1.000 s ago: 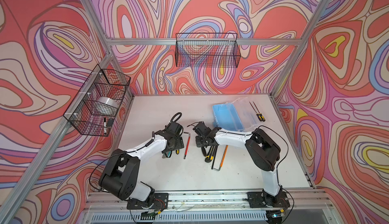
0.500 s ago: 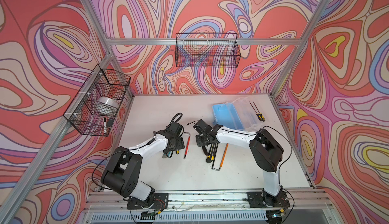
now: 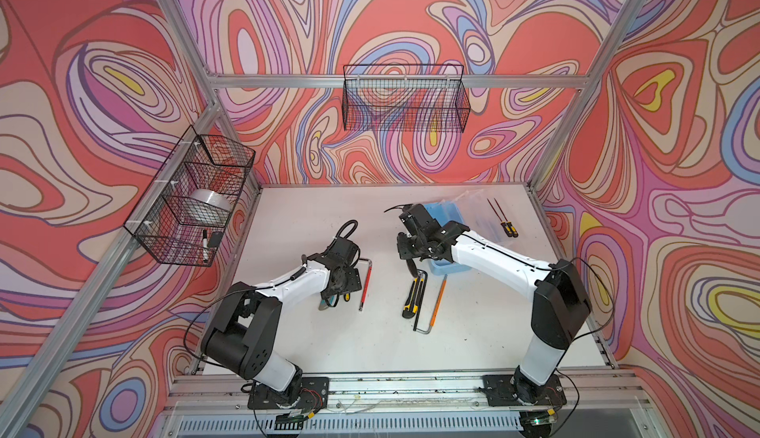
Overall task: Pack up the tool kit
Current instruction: 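Lift the ratchet and carry it over the clear lid with the right gripper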
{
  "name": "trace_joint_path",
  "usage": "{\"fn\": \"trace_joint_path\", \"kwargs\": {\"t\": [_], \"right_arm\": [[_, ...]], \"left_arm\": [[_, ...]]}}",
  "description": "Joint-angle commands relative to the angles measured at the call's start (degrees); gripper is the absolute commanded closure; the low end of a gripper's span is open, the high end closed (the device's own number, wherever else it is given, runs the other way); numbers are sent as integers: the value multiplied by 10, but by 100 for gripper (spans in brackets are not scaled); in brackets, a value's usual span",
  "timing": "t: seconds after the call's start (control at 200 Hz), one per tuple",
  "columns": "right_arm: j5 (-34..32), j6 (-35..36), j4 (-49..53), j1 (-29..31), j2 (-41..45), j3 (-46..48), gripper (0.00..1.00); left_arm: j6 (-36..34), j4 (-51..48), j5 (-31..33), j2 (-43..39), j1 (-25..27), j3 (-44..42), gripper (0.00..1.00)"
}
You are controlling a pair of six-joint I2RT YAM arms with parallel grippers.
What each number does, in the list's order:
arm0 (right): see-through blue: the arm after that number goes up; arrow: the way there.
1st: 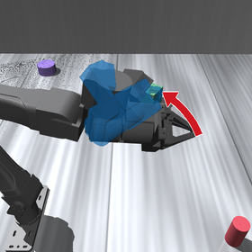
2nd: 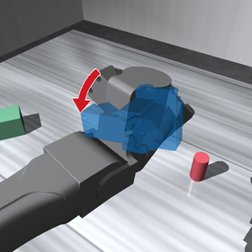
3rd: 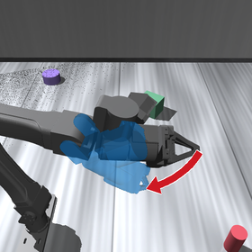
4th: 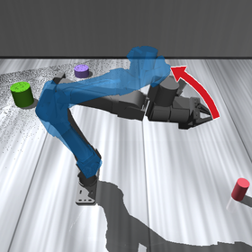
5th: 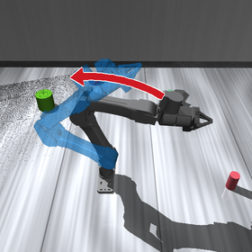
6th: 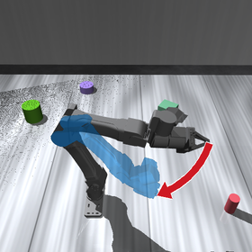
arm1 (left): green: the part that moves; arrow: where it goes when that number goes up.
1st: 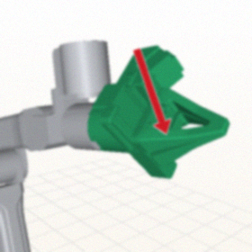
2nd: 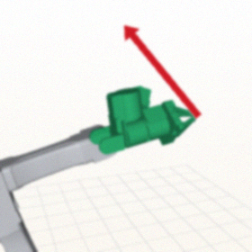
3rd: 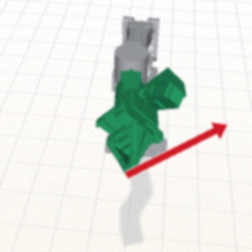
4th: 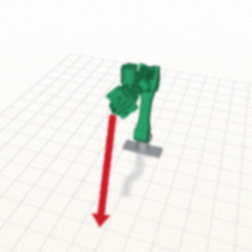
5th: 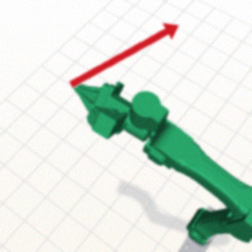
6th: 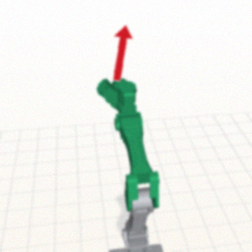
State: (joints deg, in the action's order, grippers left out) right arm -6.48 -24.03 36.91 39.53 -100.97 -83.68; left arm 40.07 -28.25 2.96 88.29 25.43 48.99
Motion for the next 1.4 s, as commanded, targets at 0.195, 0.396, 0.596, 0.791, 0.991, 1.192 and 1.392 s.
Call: {"fn": "trace_joint_path", "kwargs": {"t": [0.195, 0.396, 0.596, 0.791, 0.991, 1.192, 1.392], "right_arm": [[-53, 97, 31, -115, 83, -2, 100], [-48, 144, 27, -186, 92, -2, 100], [-48, 203, 6, -256, 90, -4, 100], [-31, 251, -21, -307, 82, -2, 100], [-25, 297, -49, -335, 55, 1, 100], [-5, 316, -80, -348, 22, -2, 100], [19, 315, -98, -352, -2, -1, 100]], "left_arm": [[-11, -6, -3, 26, 5, 28, 22], [-16, -13, 1, 41, 14, 43, 23], [-16, -17, 8, 41, 18, 45, 23], [-16, -17, 10, 35, 19, 46, 23], [-15, -17, 11, 31, 20, 48, 23], [-16, -18, 12, 29, 21, 46, 23], [-14, -16, 11, 29, 21, 44, 23]]}}
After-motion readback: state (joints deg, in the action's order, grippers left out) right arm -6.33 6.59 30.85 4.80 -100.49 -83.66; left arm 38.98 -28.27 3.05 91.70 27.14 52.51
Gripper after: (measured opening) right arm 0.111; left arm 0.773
